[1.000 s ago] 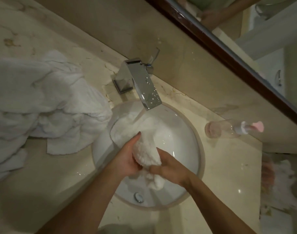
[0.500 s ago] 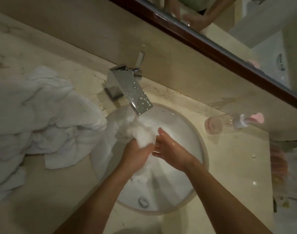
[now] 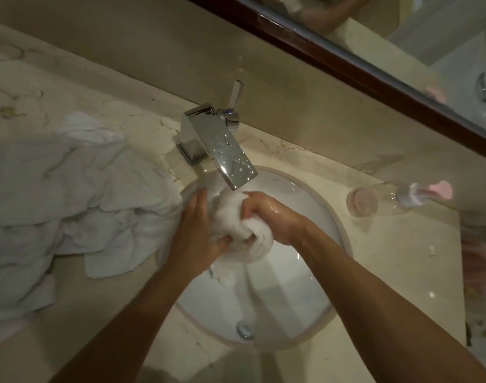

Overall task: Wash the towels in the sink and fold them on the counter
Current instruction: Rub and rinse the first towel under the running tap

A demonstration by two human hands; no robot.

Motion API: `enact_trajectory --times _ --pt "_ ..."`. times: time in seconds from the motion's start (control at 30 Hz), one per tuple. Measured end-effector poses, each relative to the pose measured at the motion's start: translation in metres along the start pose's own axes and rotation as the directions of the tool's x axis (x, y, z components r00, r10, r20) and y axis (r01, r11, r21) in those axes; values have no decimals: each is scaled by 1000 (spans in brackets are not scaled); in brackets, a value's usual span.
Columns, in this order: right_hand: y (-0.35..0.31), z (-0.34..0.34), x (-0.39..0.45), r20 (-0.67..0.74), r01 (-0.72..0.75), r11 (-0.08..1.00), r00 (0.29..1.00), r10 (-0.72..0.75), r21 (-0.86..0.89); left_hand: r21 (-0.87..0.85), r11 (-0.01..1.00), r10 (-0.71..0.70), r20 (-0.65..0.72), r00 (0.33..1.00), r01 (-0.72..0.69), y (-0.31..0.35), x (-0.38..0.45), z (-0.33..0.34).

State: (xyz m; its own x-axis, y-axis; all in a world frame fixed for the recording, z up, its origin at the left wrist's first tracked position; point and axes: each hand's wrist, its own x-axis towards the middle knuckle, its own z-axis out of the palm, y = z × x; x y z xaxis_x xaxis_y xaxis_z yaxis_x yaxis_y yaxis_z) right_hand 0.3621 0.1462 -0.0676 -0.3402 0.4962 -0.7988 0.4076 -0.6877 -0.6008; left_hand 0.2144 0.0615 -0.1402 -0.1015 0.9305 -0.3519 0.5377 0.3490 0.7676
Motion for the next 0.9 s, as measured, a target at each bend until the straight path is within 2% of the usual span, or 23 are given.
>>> enact_trajectory --times 0.03,0.07,0.1,0.13,0.17,0.2,0.23,0.27,0.33,0.4,0.5,0.67,0.77,0.9 --pt "3 3 -2 49 -55 998 997 57 -40 -48 997 69 95 993 -64 1 10 3" --pt "10 3 -8 17 -90 995 996 91 -45 -127 987 122 206 971 -97 5 17 2" --pt "22 -2 -21 71 -108 993 991 111 -46 -159 973 206 290 935 -166 10 23 2" --pt "36 -3 -44 96 -76 969 990 101 -234 -146 956 292 348 891 -256 15 28 1" --pt "41 -5 -57 -30 -181 927 983 181 -328 -119 940 340 385 858 -320 21 34 1" --pt "38 -5 -67 -79 -210 897 978 195 -388 -108 935 352 410 842 -338 28 40 0" --pt "31 -11 -65 -110 -147 926 987 115 -347 -100 932 359 410 839 -350 37 44 -3" --pt "20 -6 -65 -170 -126 909 983 63 -396 -77 919 383 408 829 -386 45 47 -9" --pt "13 -4 -85 -208 -99 768 977 -45 -633 -23 893 427 351 833 -449 53 49 -11" --pt "12 2 -82 -256 -33 691 941 -223 -722 -58 887 454 294 841 -458 47 44 -9" --pt "8 14 -88 -245 85 741 913 -326 -666 -140 925 381 312 870 -354 23 36 2" --pt "10 17 -122 -333 211 887 871 -362 -411 -187 973 183 254 950 -138 -16 53 25" --pt "18 13 -136 -382 273 920 848 -368 -281 -258 952 246 320 915 -166 -10 63 37" --pt "23 6 -141 -386 370 919 835 -393 -134 -397 906 270 274 923 -147 14 63 46"
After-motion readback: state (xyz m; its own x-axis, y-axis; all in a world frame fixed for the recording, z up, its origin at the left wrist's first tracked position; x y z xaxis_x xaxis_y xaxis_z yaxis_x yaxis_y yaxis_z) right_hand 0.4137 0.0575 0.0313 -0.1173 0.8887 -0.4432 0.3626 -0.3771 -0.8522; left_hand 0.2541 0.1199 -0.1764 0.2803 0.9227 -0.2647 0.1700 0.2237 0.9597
